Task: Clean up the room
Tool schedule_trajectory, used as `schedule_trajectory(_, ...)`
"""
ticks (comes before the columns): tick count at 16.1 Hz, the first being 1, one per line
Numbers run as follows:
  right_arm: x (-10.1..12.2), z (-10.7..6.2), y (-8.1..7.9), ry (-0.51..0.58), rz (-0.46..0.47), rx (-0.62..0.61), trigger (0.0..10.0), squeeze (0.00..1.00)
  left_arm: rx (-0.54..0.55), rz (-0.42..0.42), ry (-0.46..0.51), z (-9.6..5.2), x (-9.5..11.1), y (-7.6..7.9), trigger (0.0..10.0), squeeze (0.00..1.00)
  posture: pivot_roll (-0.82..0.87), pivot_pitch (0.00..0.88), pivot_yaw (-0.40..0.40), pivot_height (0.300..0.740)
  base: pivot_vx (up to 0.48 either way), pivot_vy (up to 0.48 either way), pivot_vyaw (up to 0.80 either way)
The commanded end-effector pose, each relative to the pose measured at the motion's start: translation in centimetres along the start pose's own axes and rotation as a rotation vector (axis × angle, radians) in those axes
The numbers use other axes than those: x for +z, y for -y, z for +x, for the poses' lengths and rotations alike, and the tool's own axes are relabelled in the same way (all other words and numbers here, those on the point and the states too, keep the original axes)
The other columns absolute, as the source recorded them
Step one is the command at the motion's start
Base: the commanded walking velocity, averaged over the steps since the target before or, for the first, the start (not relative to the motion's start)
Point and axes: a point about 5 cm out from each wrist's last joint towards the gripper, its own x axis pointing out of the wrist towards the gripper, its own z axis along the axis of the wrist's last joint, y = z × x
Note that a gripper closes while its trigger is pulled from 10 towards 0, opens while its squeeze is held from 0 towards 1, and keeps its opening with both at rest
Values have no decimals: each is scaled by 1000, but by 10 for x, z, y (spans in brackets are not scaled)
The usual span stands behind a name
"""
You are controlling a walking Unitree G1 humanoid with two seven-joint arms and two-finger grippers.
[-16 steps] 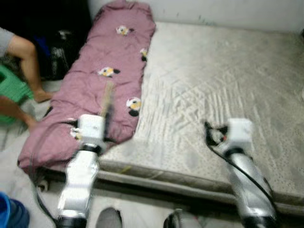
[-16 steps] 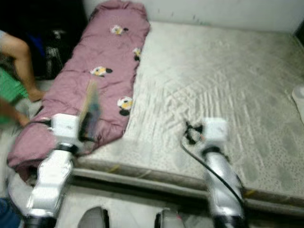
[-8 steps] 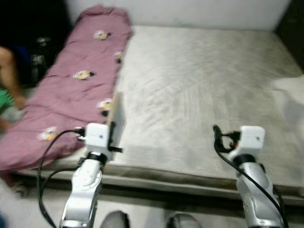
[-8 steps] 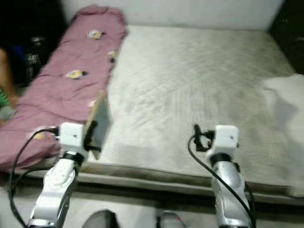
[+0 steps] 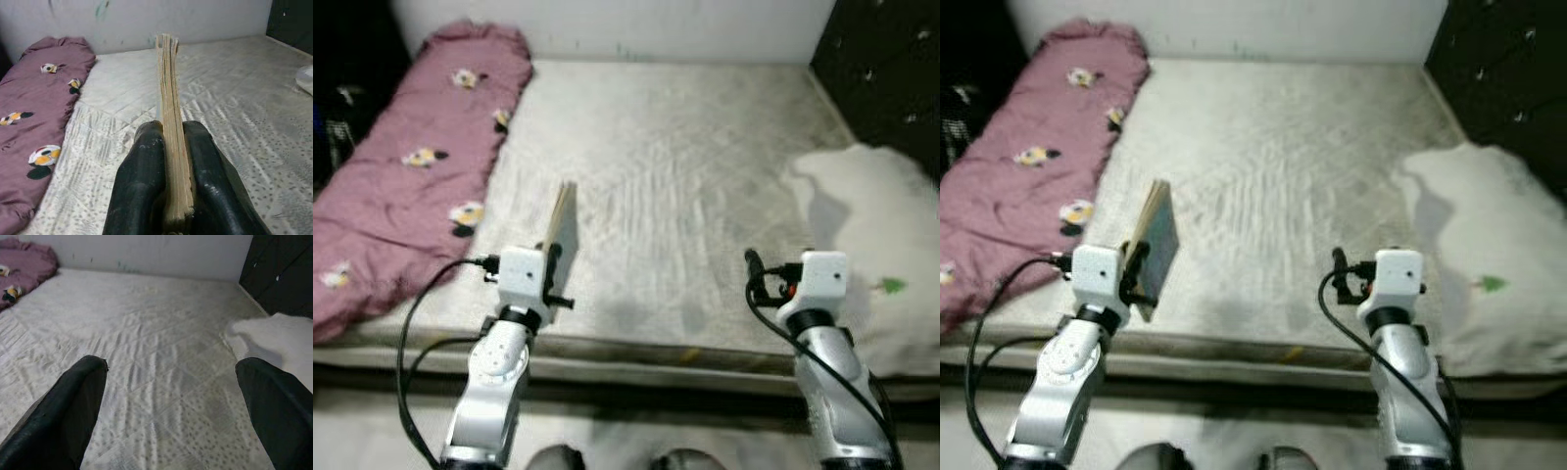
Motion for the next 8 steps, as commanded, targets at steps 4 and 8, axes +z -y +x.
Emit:
schedule_trajectory(4, 1, 1, -3, 2, -7, 11, 10000, 0, 5, -13, 51, 3, 10, -7, 10000, 0, -50, 85, 9, 740, 0, 0, 0)
schedule_trajectory(8, 2, 2, -3, 5, -11, 9, 10000, 0, -40, -41, 74, 4, 14, -4, 10000, 0, -50, 84, 9, 740, 0, 0, 0)
